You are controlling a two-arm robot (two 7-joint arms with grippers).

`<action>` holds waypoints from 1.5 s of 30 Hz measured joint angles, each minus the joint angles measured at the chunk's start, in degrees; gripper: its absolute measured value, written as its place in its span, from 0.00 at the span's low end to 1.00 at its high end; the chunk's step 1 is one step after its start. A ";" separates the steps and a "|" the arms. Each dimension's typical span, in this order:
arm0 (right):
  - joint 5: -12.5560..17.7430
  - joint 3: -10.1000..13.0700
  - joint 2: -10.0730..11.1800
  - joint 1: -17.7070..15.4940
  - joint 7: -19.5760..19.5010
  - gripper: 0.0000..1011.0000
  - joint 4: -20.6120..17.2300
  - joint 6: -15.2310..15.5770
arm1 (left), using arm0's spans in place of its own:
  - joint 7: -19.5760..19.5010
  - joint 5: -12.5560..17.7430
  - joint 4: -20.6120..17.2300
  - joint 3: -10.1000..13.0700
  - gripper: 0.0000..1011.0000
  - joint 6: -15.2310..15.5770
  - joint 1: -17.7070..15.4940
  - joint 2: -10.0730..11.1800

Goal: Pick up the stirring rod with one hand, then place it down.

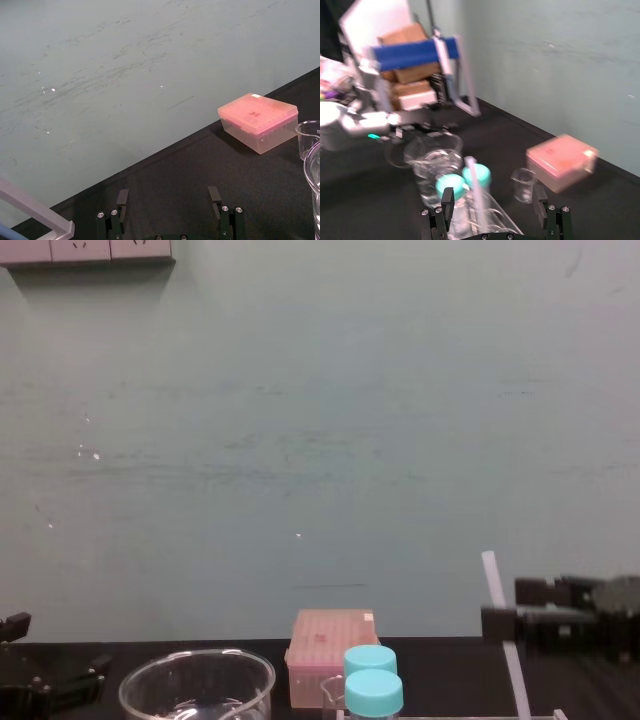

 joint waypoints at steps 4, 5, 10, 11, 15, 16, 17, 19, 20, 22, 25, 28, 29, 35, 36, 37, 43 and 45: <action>3.93 0.80 0.91 0.76 4.03 0.99 -2.19 1.07 | 0.00 0.00 0.00 0.00 0.99 0.00 0.00 0.00; 4.73 1.00 1.11 0.90 4.67 0.99 -2.68 1.26 | 0.00 0.00 0.00 0.00 0.99 0.00 0.00 0.00; 10.14 2.89 1.75 2.21 7.15 0.99 -6.09 2.62 | 0.00 0.00 0.00 0.00 0.99 0.00 0.00 0.00; 10.83 3.25 1.66 2.46 7.09 0.99 -6.49 2.81 | 0.00 0.00 0.00 0.00 0.99 0.00 0.00 0.00; 12.73 5.11 0.61 3.74 3.25 0.99 -7.76 2.99 | 0.00 0.00 0.00 0.00 0.99 0.00 0.00 0.00; 12.73 5.45 0.31 3.94 1.90 0.99 -7.87 2.93 | 0.00 0.00 0.00 0.00 0.99 0.00 0.00 0.00; 12.15 6.15 -0.49 4.35 -2.29 0.99 -8.10 2.53 | 0.00 0.00 0.00 0.00 0.99 0.00 0.00 0.00; 10.20 6.74 -1.92 4.89 -9.44 0.99 -7.87 2.00 | 0.00 0.00 0.00 0.00 0.99 0.00 0.00 0.00; 10.20 6.74 -1.92 4.89 -9.44 0.99 -7.87 2.00 | 0.00 0.00 0.00 0.00 0.99 0.00 0.00 0.00; 6.70 7.02 -4.29 5.54 -17.26 0.99 -6.28 1.54 | 0.00 0.00 0.00 0.00 0.99 0.00 0.00 0.00; 2.45 6.69 -6.64 5.81 -23.36 0.99 -3.62 0.57 | 0.00 0.00 0.00 0.00 0.99 0.00 0.00 0.00; -0.51 6.23 -8.15 5.74 -26.65 0.99 -1.64 -0.60 | 0.00 0.00 0.00 0.00 0.99 0.00 0.00 0.00; -2.02 5.92 -9.13 5.48 -28.69 0.99 -0.25 -1.05 | 0.00 0.00 0.00 0.00 0.99 0.00 0.00 0.00; -4.55 5.31 -11.36 4.04 -33.04 0.99 3.11 -0.13 | 0.00 0.00 0.00 0.00 0.99 0.00 0.00 0.00; -4.59 5.24 -11.72 3.48 -33.65 0.99 3.64 1.07 | 0.00 0.00 0.00 0.00 0.99 0.00 0.00 0.00; -4.30 5.26 -11.89 3.18 -33.79 0.99 3.80 1.99 | 0.00 0.00 0.00 0.00 0.99 0.00 0.00 0.00; -2.58 5.66 -12.31 2.45 -33.82 0.99 4.03 4.96 | 0.00 0.00 0.00 0.00 0.99 0.00 0.00 0.00; -2.86 5.61 -12.27 2.54 -33.82 0.99 4.01 4.55 | 0.00 0.00 0.00 0.00 0.99 0.00 0.00 0.00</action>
